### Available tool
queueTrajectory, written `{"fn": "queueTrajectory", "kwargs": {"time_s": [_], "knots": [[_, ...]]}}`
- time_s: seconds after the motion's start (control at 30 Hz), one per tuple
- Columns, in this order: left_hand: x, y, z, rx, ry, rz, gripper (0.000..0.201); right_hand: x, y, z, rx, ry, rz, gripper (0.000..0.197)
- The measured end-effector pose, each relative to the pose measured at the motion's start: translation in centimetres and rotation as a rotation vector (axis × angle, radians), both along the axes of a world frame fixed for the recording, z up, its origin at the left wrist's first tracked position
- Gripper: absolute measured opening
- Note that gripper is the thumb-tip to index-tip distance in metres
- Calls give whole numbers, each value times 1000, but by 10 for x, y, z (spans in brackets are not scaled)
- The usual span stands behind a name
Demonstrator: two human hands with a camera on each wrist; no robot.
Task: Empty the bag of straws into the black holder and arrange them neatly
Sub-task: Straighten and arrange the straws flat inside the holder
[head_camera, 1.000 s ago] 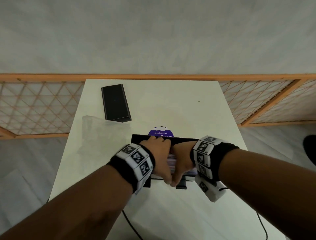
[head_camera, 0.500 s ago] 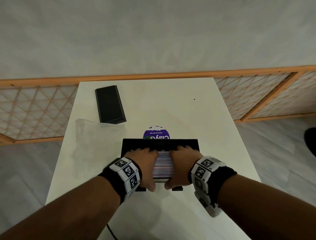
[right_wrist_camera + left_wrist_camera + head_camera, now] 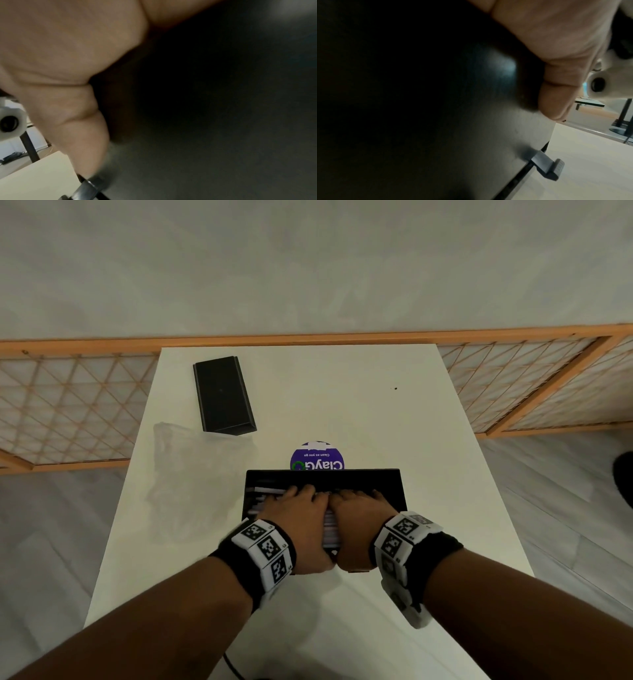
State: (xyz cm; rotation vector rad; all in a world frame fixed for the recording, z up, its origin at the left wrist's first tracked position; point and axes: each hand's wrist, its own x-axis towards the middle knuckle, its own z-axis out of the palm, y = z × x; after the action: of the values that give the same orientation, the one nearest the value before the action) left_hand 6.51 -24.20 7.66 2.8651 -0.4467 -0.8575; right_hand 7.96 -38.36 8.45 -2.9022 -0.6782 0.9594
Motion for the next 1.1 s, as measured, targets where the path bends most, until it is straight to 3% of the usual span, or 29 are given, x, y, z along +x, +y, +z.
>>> {"fn": "queueTrajectory", "kwargs": {"time_s": [0.13,0.23,0.33,0.73,0.9,1.1], "knots": [[-8,0,-2,-4,24,34,85,0,-6,3,6,24,29,75],[-13,-3,-2,23,-52,33,86,-2,-3,4,17,20,40,71],[-14,2,-3,27,-18,49,90,-3,-3,6,14,47,18,74],[-43,20,0,77,-48,25,78,-45,-4,4,-26,-23,-79,67],[-44,20,2,78,-64,34,72,-44,0,8,-23,25,-93,64],[-41,19,1,62,-17,24,78,-40,7,10,-98,20,-29,74]]}}
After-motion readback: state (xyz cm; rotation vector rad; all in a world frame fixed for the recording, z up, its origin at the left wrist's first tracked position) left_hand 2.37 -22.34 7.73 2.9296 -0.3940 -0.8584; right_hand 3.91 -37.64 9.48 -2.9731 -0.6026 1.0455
